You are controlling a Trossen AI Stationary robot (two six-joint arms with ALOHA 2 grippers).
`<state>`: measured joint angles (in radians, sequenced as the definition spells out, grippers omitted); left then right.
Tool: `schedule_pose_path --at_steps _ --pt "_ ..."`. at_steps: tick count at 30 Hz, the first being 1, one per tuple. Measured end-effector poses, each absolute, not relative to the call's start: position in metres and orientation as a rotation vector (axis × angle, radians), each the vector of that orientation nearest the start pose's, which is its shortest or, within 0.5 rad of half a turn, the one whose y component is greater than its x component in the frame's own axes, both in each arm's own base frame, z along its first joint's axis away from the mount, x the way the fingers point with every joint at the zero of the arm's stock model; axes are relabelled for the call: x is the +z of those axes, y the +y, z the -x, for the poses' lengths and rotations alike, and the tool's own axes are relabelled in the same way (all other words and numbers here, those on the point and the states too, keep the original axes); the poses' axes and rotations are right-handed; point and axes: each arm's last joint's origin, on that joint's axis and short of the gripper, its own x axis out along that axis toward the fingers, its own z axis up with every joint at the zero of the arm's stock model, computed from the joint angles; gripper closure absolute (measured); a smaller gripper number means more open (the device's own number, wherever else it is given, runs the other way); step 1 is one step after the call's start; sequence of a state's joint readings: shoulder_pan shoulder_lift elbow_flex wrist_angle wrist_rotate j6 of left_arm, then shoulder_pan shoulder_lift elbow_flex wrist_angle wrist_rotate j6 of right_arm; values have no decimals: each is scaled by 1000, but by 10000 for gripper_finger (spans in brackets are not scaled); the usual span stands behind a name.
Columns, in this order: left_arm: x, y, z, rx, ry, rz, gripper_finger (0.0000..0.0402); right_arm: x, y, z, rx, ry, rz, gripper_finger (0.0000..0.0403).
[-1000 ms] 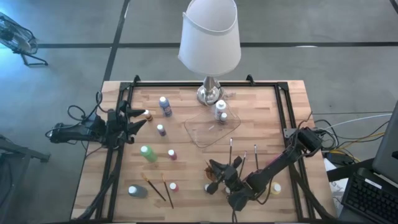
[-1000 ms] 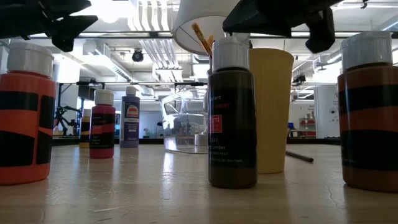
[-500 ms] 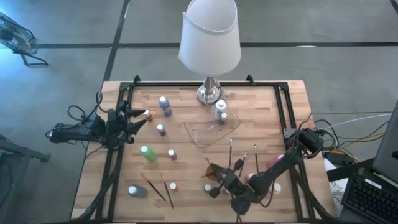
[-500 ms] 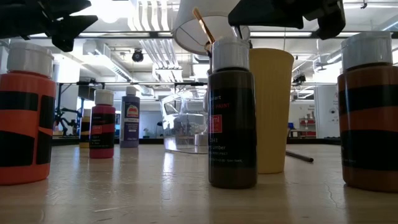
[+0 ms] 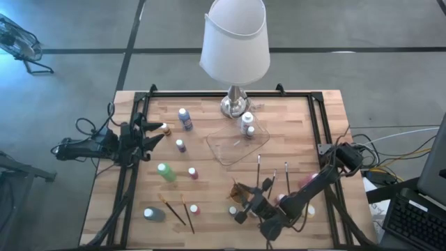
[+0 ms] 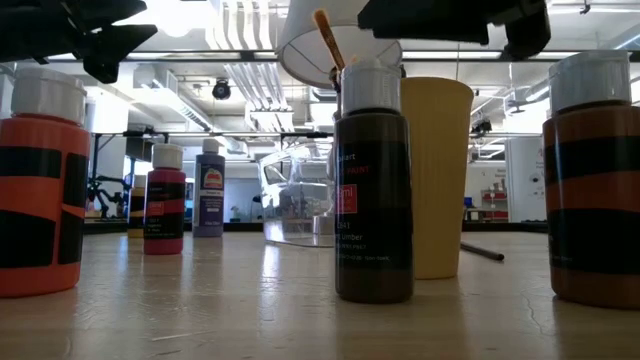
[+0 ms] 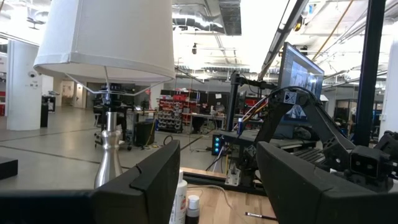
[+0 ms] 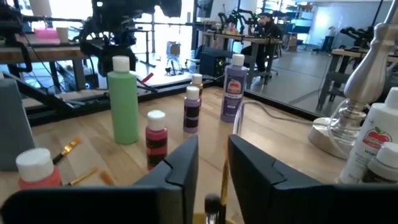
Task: Pick & Place Paint Supplies
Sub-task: Put the black paint brush into the yellow cup
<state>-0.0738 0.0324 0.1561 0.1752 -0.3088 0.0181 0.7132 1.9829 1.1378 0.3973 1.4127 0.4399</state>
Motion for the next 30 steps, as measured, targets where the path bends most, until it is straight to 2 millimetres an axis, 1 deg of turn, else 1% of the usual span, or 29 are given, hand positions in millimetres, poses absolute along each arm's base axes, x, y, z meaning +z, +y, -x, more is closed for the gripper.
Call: schedule_pose_path --at_steps 5,11,16,18,22,26,30 --pt "230 3 -83 236 -292 39 183 189 237 -317 -708 79 32 283" --pt "230 3 -83 235 -292 39 183 223 230 -308 -678 63 -14 251" --pt "230 3 -83 235 -292 39 183 250 217 -292 -608 105 -65 223" --pt "230 3 -83 235 -291 39 183 259 207 -283 -583 138 -113 214" --pt "230 3 -83 236 -291 39 183 270 182 -264 -578 236 -230 203" --pt "230 3 -83 236 -291 39 183 274 156 -250 -629 340 -314 200" --pt "230 3 -83 235 -290 38 183 276 133 -244 -686 437 -364 205"
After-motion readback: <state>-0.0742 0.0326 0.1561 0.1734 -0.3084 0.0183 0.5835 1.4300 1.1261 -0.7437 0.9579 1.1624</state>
